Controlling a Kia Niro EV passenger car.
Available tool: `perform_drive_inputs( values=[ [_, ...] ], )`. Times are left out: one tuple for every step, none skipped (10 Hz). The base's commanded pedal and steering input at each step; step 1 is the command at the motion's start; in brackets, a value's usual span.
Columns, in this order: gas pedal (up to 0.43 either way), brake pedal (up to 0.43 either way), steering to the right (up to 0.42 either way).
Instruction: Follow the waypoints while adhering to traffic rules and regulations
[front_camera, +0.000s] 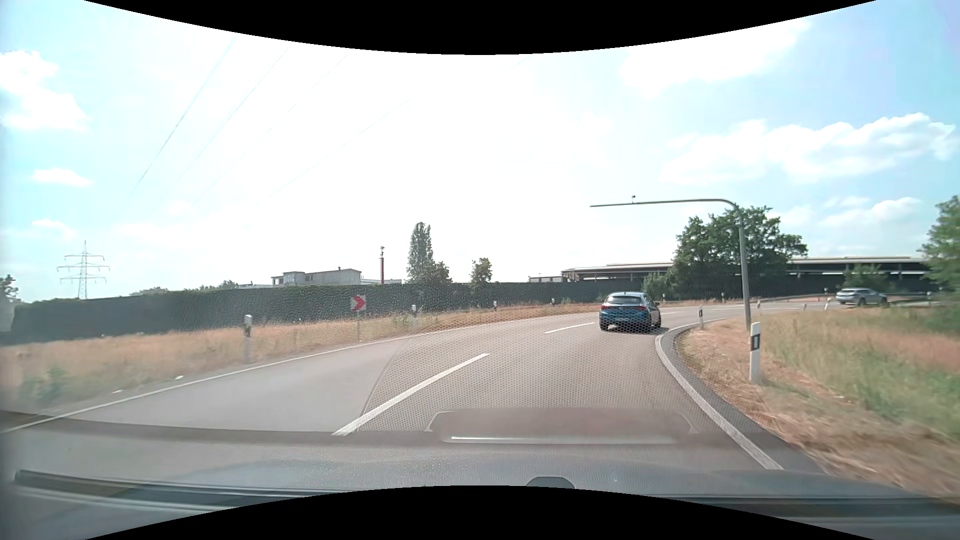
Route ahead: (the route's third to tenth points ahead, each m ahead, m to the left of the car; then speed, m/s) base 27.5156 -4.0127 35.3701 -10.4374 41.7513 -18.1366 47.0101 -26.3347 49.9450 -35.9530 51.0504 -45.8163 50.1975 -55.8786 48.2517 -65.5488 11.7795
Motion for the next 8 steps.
perform_drive_inputs(
  values=[
    [0.039,0.000,0.101],
    [0.039,0.000,0.100],
    [0.039,0.000,0.100],
    [0.039,0.000,0.100],
    [0.039,0.000,0.100],
    [0.039,0.000,0.100],
    [0.039,0.000,0.100],
    [0.047,0.000,0.100]
  ],
)
